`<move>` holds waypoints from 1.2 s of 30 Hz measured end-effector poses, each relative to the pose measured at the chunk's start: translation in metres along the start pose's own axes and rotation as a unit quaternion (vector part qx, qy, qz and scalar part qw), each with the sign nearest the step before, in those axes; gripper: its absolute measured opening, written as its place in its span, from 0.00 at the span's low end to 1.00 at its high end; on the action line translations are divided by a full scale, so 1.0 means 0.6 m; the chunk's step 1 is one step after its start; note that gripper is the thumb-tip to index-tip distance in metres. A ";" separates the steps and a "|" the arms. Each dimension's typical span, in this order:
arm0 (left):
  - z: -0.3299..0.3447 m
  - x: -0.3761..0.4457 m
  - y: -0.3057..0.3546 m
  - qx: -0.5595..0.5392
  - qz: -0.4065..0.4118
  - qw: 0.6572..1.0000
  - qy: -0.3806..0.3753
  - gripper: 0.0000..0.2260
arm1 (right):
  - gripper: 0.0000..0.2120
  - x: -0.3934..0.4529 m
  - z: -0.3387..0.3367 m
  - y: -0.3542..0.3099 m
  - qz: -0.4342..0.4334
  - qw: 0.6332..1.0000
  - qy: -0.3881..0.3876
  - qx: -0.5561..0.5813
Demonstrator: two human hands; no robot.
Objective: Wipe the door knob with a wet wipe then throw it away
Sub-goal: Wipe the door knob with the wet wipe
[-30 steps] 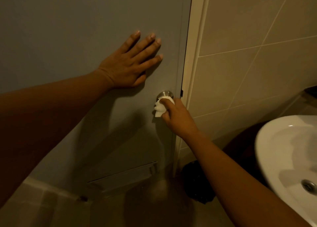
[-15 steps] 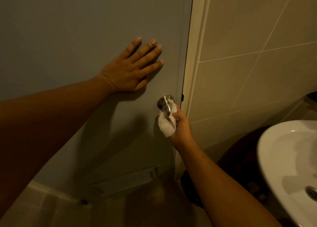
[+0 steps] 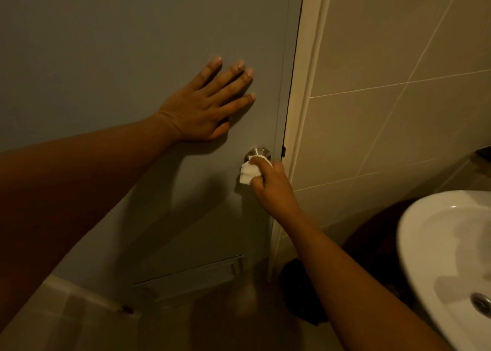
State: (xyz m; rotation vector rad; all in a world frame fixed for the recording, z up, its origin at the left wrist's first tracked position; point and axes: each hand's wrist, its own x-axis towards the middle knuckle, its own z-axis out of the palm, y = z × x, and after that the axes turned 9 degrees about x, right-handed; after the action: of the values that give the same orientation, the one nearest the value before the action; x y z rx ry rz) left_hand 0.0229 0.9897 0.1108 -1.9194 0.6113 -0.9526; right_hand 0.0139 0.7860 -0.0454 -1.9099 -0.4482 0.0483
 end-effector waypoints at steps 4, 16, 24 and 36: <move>-0.003 0.000 -0.001 -0.004 -0.003 1.000 -0.015 0.29 | 0.21 0.003 -0.006 0.004 -0.050 0.986 -0.046 -0.153; -0.048 0.010 0.058 -0.166 -0.156 0.971 -0.072 0.22 | 0.26 0.000 -0.056 -0.009 0.045 0.993 -0.024 0.102; -0.088 0.002 0.204 -0.390 -0.324 0.843 -0.180 0.19 | 0.21 0.008 -0.106 -0.007 0.047 0.994 -0.056 0.076; -0.091 0.071 0.339 -0.494 -0.572 0.591 -0.282 0.26 | 0.25 0.066 -0.239 -0.036 -0.301 0.883 -0.099 -0.346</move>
State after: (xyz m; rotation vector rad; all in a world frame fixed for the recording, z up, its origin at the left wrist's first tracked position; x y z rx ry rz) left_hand -0.0053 0.8325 -0.0329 -3.5426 -0.8902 -0.5346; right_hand 0.0793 0.6779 0.0354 -2.3708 -1.3255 -0.3777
